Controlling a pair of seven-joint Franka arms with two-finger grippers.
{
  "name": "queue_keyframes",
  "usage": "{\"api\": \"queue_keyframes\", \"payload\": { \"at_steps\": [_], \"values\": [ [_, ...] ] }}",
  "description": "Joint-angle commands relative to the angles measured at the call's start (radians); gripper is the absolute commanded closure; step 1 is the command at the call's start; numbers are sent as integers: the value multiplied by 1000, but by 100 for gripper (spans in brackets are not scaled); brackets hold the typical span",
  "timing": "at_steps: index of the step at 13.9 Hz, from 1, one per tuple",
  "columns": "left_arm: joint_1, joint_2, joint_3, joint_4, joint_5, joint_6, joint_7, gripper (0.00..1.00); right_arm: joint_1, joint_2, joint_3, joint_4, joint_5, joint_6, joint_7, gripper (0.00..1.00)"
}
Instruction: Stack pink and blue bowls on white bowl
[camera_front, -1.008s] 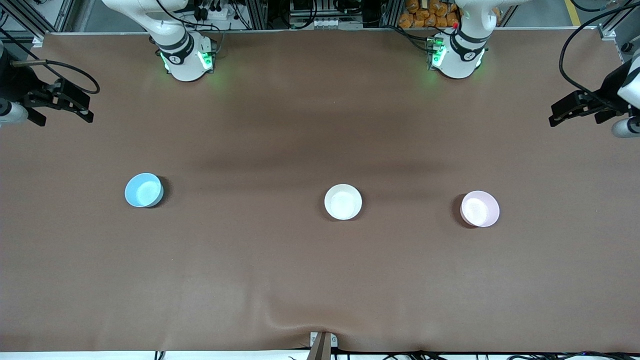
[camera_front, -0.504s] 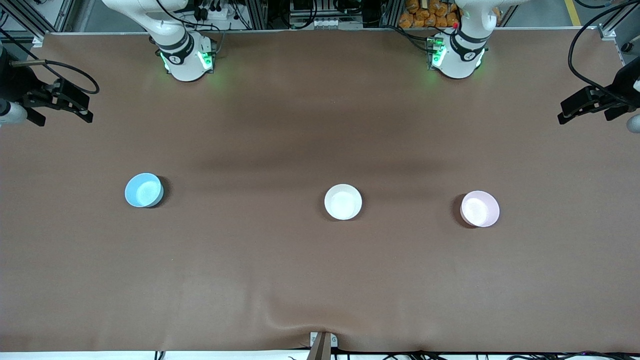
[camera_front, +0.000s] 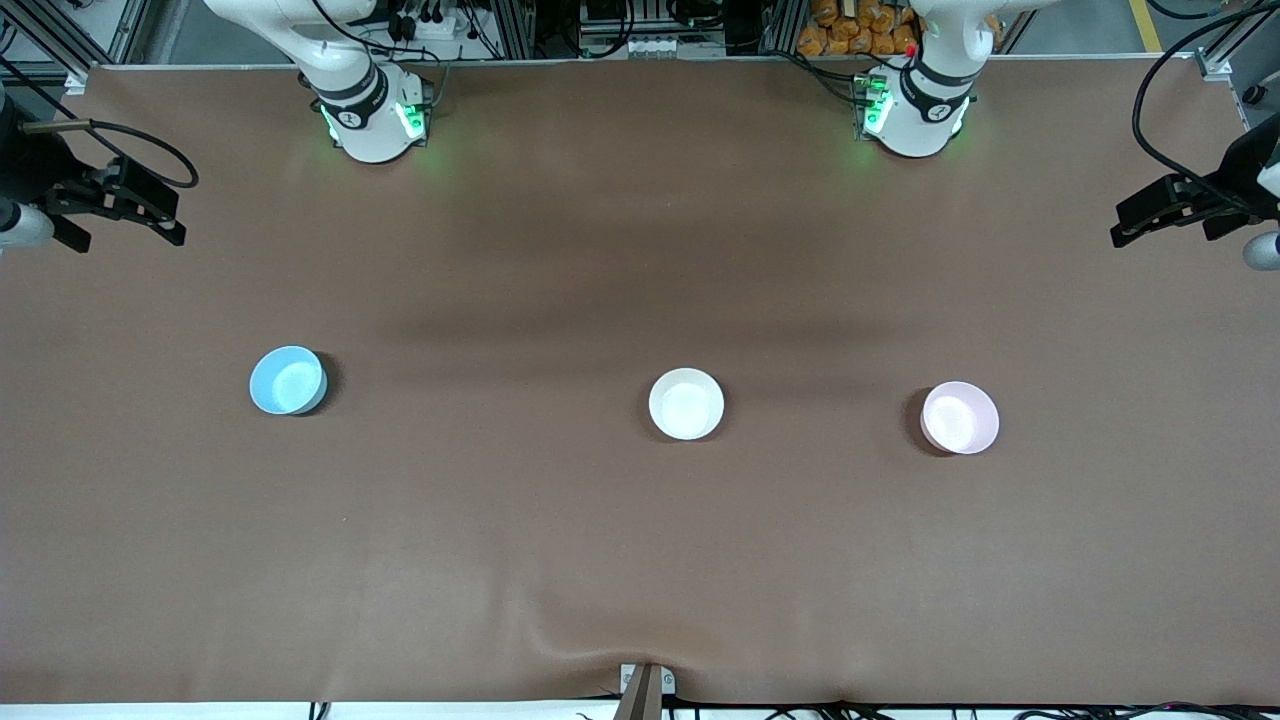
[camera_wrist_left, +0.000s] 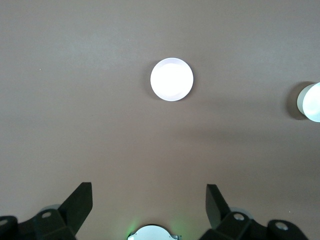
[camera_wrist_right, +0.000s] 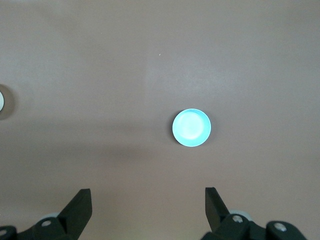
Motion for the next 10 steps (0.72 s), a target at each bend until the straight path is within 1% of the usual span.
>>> {"api": "queue_keyframes", "payload": {
  "at_steps": [1, 3, 4, 7, 10],
  "values": [
    [3, 9, 0, -11, 17, 21, 23, 0, -9, 8, 3, 20, 11, -6, 9, 0],
    [18, 26, 0, -51, 17, 67, 21, 0, -9, 8, 3, 20, 11, -6, 9, 0],
    [38, 34, 0, -89, 14, 115, 20, 0, -9, 8, 3, 20, 11, -7, 9, 0],
    [60, 64, -2, -244, 14, 315, 20, 0, -9, 8, 3, 20, 11, -7, 9, 0],
    [60, 150, -3, -370, 12, 544, 21, 0, -9, 8, 2, 20, 11, -7, 9, 0]
  ]
}}
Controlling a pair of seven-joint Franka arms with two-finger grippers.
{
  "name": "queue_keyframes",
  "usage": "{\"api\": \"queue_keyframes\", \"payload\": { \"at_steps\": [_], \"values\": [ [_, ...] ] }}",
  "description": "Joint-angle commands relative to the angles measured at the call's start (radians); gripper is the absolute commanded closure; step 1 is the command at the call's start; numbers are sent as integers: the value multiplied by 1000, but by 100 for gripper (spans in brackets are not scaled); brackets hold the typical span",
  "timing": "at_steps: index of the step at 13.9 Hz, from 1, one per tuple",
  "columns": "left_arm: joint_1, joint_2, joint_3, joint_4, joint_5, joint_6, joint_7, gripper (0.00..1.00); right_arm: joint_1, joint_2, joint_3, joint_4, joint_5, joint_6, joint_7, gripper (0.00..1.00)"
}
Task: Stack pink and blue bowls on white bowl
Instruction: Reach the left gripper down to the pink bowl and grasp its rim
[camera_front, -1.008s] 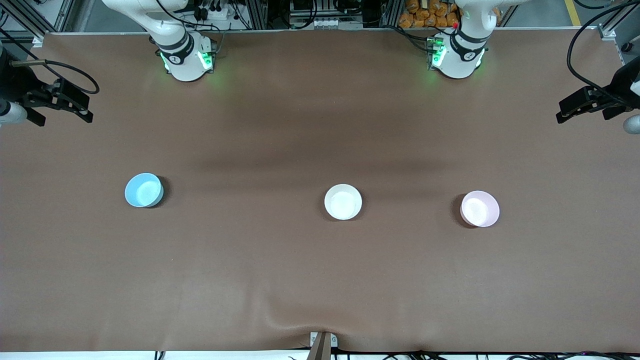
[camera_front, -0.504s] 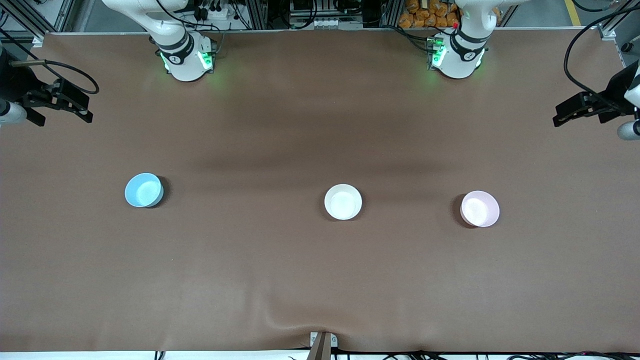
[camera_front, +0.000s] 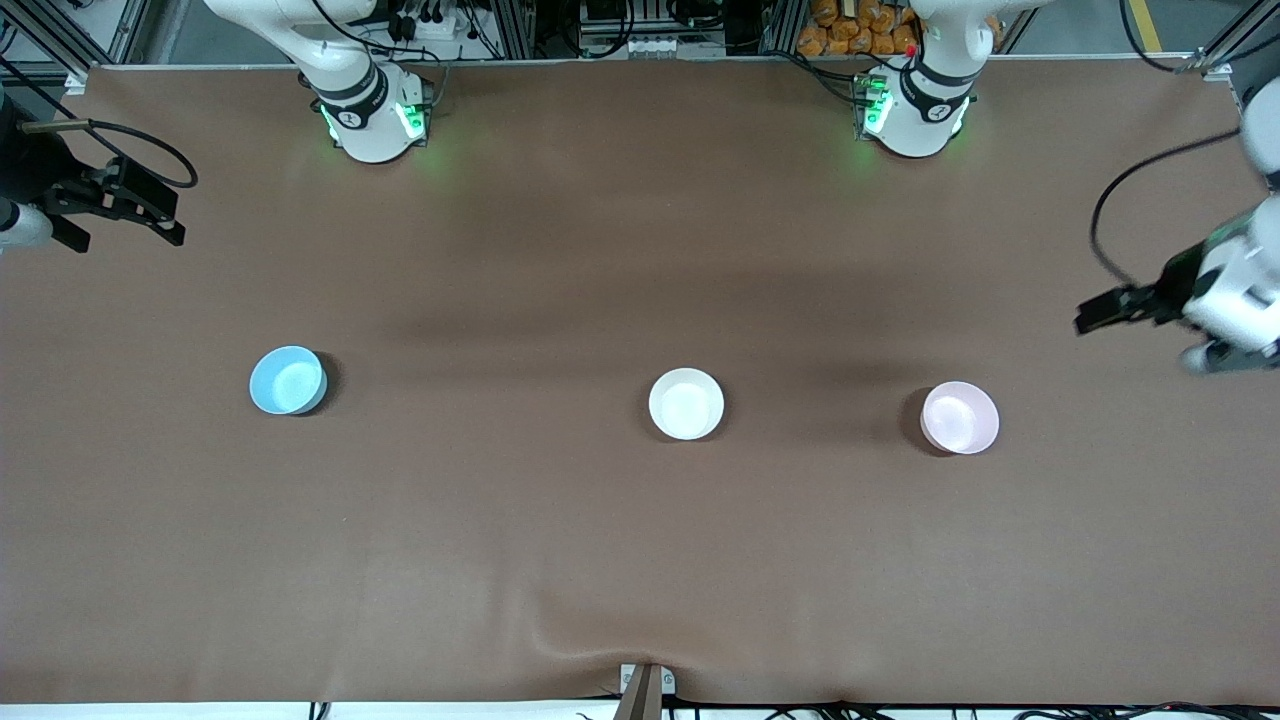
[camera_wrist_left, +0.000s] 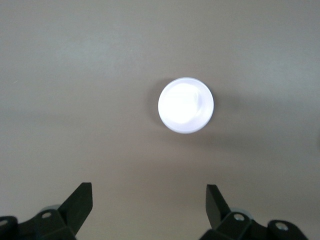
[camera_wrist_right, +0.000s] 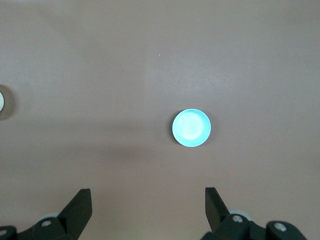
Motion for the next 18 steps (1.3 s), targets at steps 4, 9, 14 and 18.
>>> {"api": "queue_keyframes", "payload": {
  "at_steps": [4, 9, 14, 18],
  "values": [
    [5, 152, -8, -222, -1, 407, 15, 0, -9, 8, 2, 18, 11, -7, 9, 0],
    [31, 295, -5, -222, 11, 563, 15, 24, -10, 8, 2, 18, 11, -7, 9, 0],
    [30, 367, -5, -216, 11, 624, 13, 58, -10, 8, 2, 18, 12, -7, 9, 0],
    [25, 379, -9, -216, 13, 620, 16, 100, -10, 8, 2, 18, 12, -7, 9, 0]
  ]
}}
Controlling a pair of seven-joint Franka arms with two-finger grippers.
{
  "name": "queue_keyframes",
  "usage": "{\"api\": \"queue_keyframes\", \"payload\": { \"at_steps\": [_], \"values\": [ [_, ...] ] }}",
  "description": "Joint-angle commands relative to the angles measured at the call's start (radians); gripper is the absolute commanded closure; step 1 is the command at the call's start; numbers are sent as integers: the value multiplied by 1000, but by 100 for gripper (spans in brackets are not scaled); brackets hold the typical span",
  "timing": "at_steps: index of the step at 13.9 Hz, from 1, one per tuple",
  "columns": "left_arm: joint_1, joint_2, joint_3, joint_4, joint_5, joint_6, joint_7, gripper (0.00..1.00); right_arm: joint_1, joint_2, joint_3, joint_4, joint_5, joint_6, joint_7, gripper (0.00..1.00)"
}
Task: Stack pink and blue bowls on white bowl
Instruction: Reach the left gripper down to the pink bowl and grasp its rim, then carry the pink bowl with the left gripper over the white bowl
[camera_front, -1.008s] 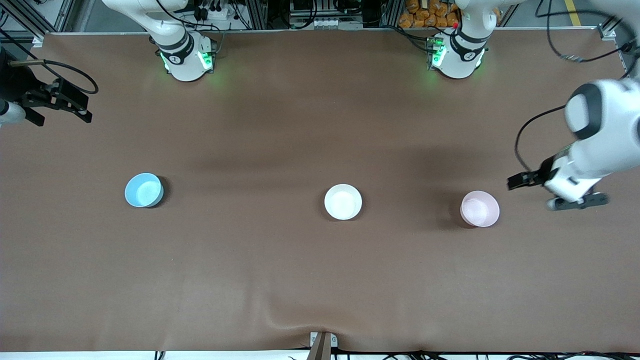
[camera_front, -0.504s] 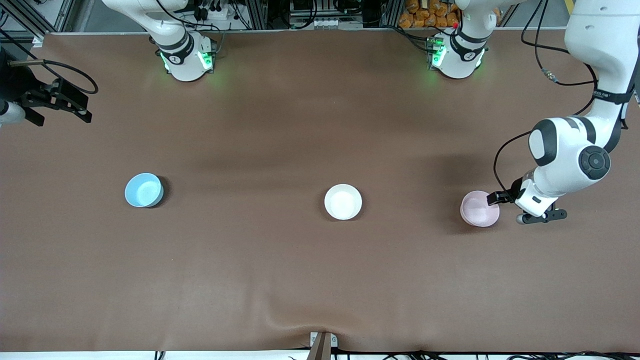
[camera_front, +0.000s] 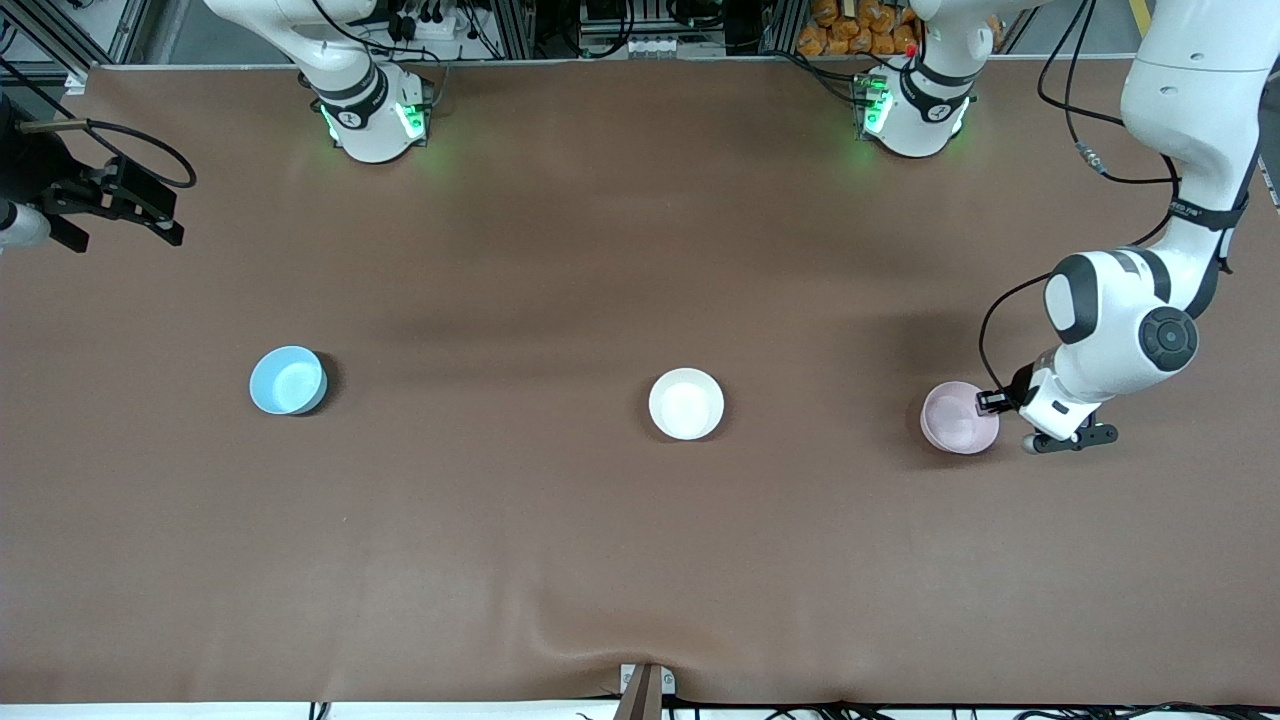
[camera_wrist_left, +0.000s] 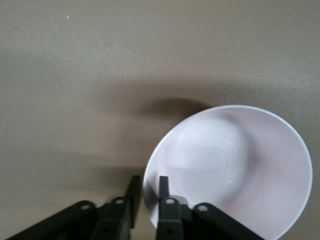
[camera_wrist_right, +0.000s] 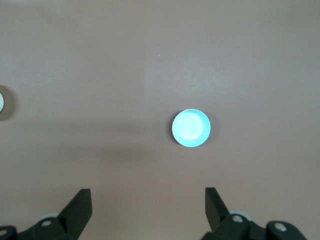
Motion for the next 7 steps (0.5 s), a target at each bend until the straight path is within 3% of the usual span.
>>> {"api": "queue_keyframes", "payload": {
  "at_steps": [1, 4, 7],
  "values": [
    [-4, -1, -9, 8, 13, 1, 16, 100, -10, 8, 3, 18, 12, -7, 9, 0],
    [-4, -44, -100, 18, 13, -60, 12, 100, -11, 8, 3, 18, 12, -7, 9, 0],
    [-7, -63, -273, 54, 2, -139, -97, 100, -14, 8, 3, 18, 12, -7, 9, 0]
  ]
}}
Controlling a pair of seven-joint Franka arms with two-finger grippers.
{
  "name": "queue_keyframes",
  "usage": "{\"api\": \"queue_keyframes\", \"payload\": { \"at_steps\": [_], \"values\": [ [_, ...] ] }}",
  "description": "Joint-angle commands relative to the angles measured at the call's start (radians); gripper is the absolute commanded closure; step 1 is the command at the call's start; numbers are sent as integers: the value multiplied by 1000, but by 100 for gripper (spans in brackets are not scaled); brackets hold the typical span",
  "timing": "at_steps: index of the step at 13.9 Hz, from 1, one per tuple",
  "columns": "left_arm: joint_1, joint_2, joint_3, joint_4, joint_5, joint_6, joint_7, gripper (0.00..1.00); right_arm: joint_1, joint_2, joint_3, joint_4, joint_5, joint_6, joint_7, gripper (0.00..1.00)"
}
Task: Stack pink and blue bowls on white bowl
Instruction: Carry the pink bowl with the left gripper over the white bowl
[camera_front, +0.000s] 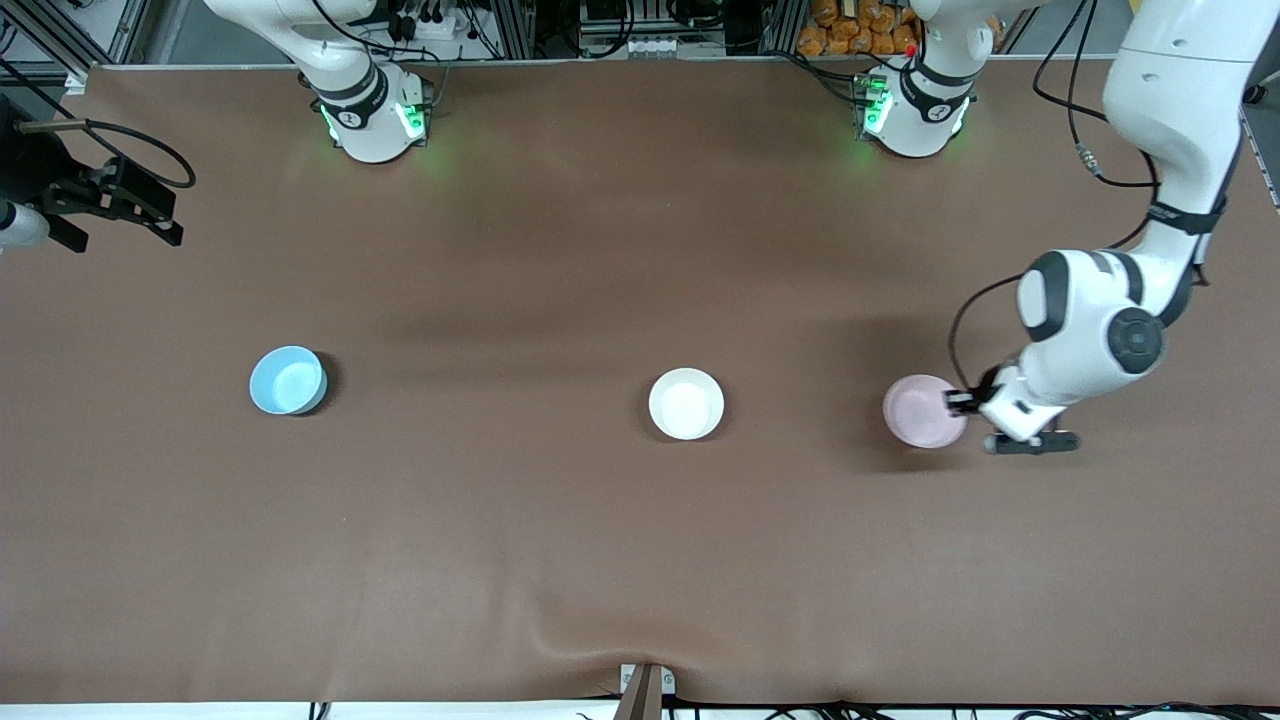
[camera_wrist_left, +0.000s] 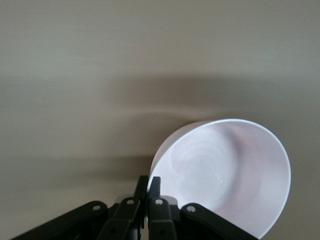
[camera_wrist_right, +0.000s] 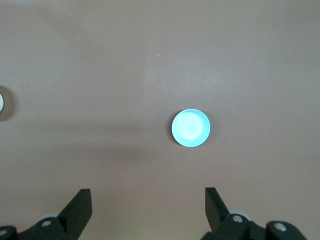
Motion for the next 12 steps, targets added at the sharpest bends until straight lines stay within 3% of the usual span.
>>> {"api": "queue_keyframes", "payload": {
  "at_steps": [1, 2, 7, 12],
  "values": [
    [-19, -23, -127, 35, 2, -57, -102, 100, -12, 8, 4, 18, 12, -7, 8, 0],
    [-55, -22, -157, 49, 1, -57, -154, 100, -12, 8, 4, 18, 12, -7, 8, 0],
    [-301, 72, -155, 190, 12, -56, -509, 100, -12, 8, 4, 18, 16, -6, 8, 0],
    [-348, 150, -151, 255, 15, -56, -538, 100, -11, 8, 4, 18, 16, -6, 10, 0]
  ]
}}
